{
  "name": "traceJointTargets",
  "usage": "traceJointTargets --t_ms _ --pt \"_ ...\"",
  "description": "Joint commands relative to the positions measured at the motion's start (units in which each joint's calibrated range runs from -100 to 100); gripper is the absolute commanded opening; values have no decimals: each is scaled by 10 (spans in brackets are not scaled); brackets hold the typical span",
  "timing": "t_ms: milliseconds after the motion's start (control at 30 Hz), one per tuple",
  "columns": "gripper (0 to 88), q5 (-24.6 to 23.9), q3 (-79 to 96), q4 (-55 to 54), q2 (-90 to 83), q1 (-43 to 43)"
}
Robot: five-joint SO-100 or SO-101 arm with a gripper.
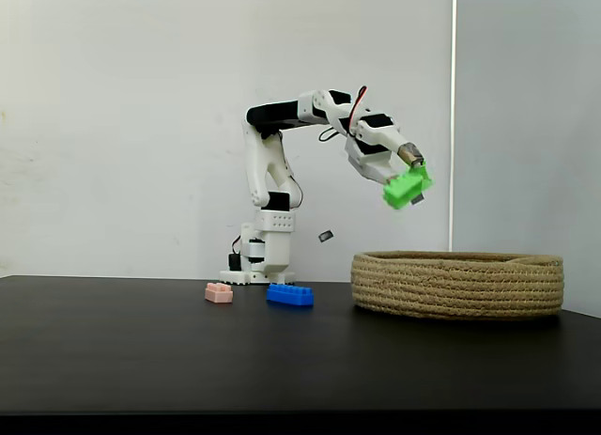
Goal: Place the lego blocks in the tray
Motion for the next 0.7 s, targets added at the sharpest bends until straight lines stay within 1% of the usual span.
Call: traceJointTargets --t_ms 0,167,233,333,433,500,600,667 --pt "210 -5 -26 1 -11 8" --pt "189 0 -25 17 -15 11" --pt "188 9 -24 67 -24 23" --pt "203 27 -5 139 -42 66" --pt "216 58 37 183 -57 136" --pt "218 88 63 200 -59 186" --pt "221 107 79 216 -59 239" --pt "219 151 67 275 -57 263"
